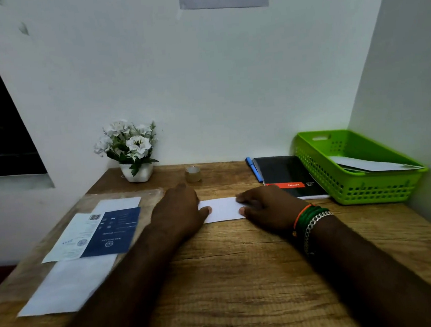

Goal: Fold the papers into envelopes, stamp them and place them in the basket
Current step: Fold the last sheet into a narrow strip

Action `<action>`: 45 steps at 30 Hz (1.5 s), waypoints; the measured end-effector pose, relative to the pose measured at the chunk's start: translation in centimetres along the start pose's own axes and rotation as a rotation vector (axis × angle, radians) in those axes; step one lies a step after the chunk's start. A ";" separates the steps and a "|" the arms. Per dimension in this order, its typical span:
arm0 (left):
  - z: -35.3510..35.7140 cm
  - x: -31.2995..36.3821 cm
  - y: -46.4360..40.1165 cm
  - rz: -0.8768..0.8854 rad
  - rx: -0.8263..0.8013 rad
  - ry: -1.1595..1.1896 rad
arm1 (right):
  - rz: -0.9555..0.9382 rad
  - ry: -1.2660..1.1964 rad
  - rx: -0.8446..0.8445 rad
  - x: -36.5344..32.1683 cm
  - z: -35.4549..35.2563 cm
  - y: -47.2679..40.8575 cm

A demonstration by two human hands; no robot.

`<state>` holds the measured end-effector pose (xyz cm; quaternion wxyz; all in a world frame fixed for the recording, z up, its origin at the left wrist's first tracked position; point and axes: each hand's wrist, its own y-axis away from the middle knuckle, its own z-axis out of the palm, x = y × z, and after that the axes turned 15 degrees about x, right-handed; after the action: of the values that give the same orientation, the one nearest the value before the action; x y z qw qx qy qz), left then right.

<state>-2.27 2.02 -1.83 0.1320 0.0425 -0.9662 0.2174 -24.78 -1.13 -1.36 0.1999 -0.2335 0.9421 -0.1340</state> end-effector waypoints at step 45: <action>-0.9 1.9 0.9 0.109 0.153 0.309 | -0.016 -0.316 0.213 -0.3 0.5 -0.7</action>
<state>-4.00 3.13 -0.90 0.2635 -0.0338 -0.9158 0.3010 -24.06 -1.65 -1.52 0.3678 -0.2365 0.8777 -0.1963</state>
